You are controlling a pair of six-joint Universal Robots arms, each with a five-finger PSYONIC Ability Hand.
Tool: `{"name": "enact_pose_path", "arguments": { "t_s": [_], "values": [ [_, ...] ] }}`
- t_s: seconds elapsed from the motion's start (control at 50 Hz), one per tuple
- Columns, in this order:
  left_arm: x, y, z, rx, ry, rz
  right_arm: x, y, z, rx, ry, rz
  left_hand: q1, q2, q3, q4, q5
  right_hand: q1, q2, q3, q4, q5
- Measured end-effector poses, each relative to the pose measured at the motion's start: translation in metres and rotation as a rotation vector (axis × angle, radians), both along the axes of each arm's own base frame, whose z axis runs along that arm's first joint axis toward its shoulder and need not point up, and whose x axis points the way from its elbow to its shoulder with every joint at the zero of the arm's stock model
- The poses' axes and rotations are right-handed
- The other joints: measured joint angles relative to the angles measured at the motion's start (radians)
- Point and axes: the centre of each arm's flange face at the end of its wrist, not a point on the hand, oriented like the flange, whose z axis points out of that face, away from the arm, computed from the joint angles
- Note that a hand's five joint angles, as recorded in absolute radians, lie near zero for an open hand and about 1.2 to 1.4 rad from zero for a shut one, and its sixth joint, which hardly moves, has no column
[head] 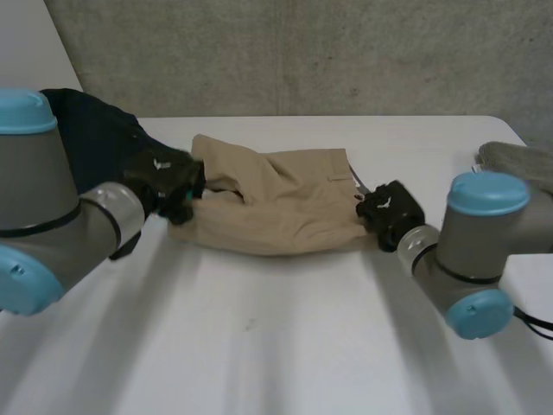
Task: Fold the laundry.
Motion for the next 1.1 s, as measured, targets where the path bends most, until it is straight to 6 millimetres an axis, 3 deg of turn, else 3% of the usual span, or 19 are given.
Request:
{"name": "enact_pose_path", "arguments": {
  "t_s": [0.08,0.14,0.22,0.32,0.4,0.52,0.54,0.6,0.64,0.66,0.74,0.8,0.84,0.86,0.92,1.0,1.1],
  "values": [
    [0.007,0.027,-0.011,0.117,-0.057,-0.033,-0.019,0.013,0.029,0.0,0.08,-0.006,0.0,0.0,0.0,0.0,0.0,0.0,0.0,0.0,0.0,0.0],
    [0.013,0.052,-0.019,0.213,-0.118,-0.085,-0.04,0.037,0.045,0.067,0.202,0.003,0.0,0.0,0.0,0.0,0.0,0.0,0.0,0.001,0.0,0.0],
    [0.019,0.079,-0.027,0.31,-0.195,-0.171,-0.066,0.072,0.054,0.212,0.347,0.037,0.0,0.0,0.0,0.0,0.0,0.0,0.0,0.001,0.001,0.001],
    [0.02,0.102,-0.036,0.371,-0.283,-0.274,-0.08,0.104,0.058,0.335,0.409,0.098,0.0,0.0,0.0,0.0,0.0,0.0,0.0,0.002,0.002,0.001],
    [0.014,0.099,-0.04,0.339,-0.325,-0.291,-0.077,0.108,0.053,0.365,0.376,0.122,0.0,0.0,0.0,0.0,0.008,0.0,0.0,0.002,0.003,0.009],
    [0.004,0.076,-0.04,0.253,-0.334,-0.235,-0.068,0.095,0.04,0.371,0.305,0.107,0.0,0.0,0.0,0.0,0.008,0.007,0.0,0.002,0.003,0.013],
    [-0.003,0.059,-0.036,0.192,-0.325,-0.201,-0.063,0.079,0.035,0.346,0.264,0.085,0.0,0.0,0.0,0.0,0.008,0.008,0.0,0.002,0.003,0.013],
    [-0.01,0.044,-0.029,0.13,-0.309,-0.174,-0.059,0.064,0.033,0.311,0.232,0.062,0.0,0.0,0.0,0.0,0.008,0.008,0.0,0.002,0.003,0.014],
    [-0.022,0.015,-0.007,-0.015,-0.265,-0.129,-0.055,0.05,0.033,0.273,0.207,0.04,0.0,0.0,0.0,0.0,0.008,0.008,0.0,0.002,0.003,0.014],
    [-0.026,0.006,0.003,-0.065,-0.246,-0.115,-0.048,0.025,0.041,0.184,0.163,0.004,0.0,0.0,0.0,0.0,0.008,0.008,0.0,0.002,0.003,0.014],
    [-0.04,-0.03,0.07,-0.357,-0.12,-0.039,-0.032,-0.017,0.077,-0.05,0.05,-0.045,0.0,0.0,0.0,0.0,0.008,0.008,0.0,0.002,0.003,0.014],
    [-0.042,-0.047,0.136,-0.612,0.014,0.027,-0.017,-0.048,0.132,-0.324,-0.11,-0.072,0.0,0.0,0.0,0.0,0.008,0.008,0.0,0.002,0.003,0.014],
    [-0.039,-0.05,0.17,-0.735,0.088,0.059,-0.012,-0.057,0.159,-0.449,-0.193,-0.076,0.0,0.0,0.0,0.0,0.008,0.008,0.0,0.002,0.004,0.014],
    [-0.036,-0.05,0.198,-0.835,0.157,0.084,-0.008,-0.062,0.181,-0.548,-0.262,-0.074,0.0,0.0,0.0,0.0,0.008,0.008,0.0,0.003,0.004,0.014],
    [-0.026,-0.044,0.246,-1.007,0.296,0.126,-0.004,-0.066,0.219,-0.733,-0.397,-0.059,0.0,0.0,0.0,0.0,0.008,0.008,0.0,0.003,0.004,0.014],
    [-0.017,-0.041,0.269,-1.081,0.387,0.157,-0.002,-0.065,0.241,-0.846,-0.481,-0.037,0.0,0.0,0.0,0.0,0.008,0.007,0.0,0.003,0.004,0.014],
    [-0.01,-0.057,0.237,-0.952,0.356,0.188,0.004,-0.065,0.227,-0.819,-0.481,-0.007,0.0,0.0,0.0,0.0,0.008,0.008,0.0,0.003,0.004,0.014]
  ]
}}
